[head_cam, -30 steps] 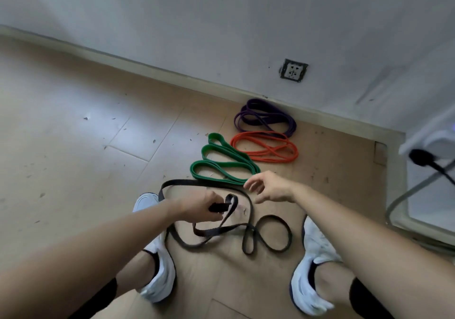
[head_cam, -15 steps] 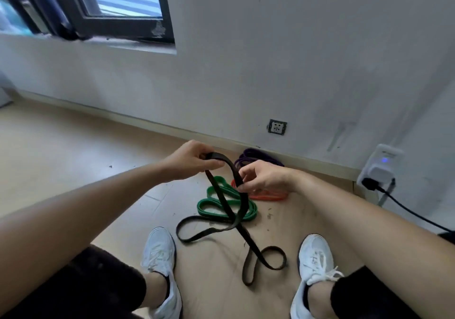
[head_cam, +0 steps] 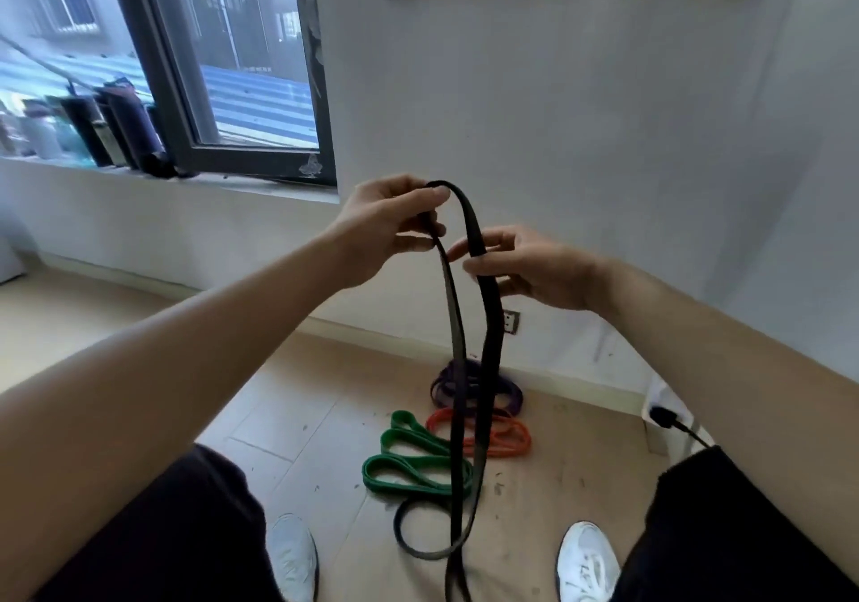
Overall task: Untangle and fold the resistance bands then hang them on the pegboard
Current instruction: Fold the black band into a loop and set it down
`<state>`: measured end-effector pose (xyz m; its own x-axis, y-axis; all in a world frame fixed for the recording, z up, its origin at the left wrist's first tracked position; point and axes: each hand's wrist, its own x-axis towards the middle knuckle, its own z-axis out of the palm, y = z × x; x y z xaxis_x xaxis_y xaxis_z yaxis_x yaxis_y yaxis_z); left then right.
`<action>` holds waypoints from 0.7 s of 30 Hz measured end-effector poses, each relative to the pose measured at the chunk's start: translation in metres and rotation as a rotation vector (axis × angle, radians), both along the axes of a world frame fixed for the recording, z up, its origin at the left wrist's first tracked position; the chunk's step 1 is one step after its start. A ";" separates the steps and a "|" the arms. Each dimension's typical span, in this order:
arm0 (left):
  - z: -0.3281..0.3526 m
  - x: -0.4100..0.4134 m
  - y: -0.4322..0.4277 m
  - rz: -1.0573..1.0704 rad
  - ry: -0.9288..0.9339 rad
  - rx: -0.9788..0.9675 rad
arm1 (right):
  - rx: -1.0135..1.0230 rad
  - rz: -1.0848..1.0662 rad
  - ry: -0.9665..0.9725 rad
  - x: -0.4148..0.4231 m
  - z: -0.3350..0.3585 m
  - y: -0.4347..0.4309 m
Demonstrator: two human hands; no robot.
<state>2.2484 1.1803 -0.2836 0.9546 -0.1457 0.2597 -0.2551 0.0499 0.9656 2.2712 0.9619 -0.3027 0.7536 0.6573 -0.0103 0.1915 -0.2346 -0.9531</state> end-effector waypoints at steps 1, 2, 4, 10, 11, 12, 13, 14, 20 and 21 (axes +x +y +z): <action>0.008 -0.001 -0.003 -0.008 0.002 -0.041 | 0.028 -0.019 -0.021 -0.002 0.007 0.002; 0.015 -0.001 -0.005 -0.023 0.005 -0.083 | 0.051 -0.039 -0.043 -0.004 0.013 0.004; 0.025 0.000 -0.009 -0.069 0.008 -0.151 | 0.075 -0.078 -0.069 -0.006 0.017 0.009; 0.024 0.019 -0.006 -0.076 0.035 -0.217 | 0.018 -0.078 -0.134 0.014 0.004 0.013; 0.020 0.026 -0.004 -0.056 0.043 -0.231 | -0.021 -0.065 -0.154 0.020 0.000 0.012; 0.015 0.032 -0.002 -0.031 0.049 -0.250 | -0.066 -0.055 -0.174 0.026 -0.006 0.011; 0.010 0.039 0.002 -0.004 0.055 -0.271 | -0.110 -0.050 -0.186 0.033 -0.012 0.009; 0.004 0.046 0.005 0.028 0.057 -0.287 | -0.145 -0.049 -0.187 0.039 -0.018 0.007; -0.052 0.081 0.032 0.088 0.097 -0.160 | -0.445 -0.075 -0.239 0.080 -0.049 -0.007; -0.063 0.086 0.036 0.079 0.112 -0.116 | -0.510 -0.080 -0.255 0.085 -0.057 -0.008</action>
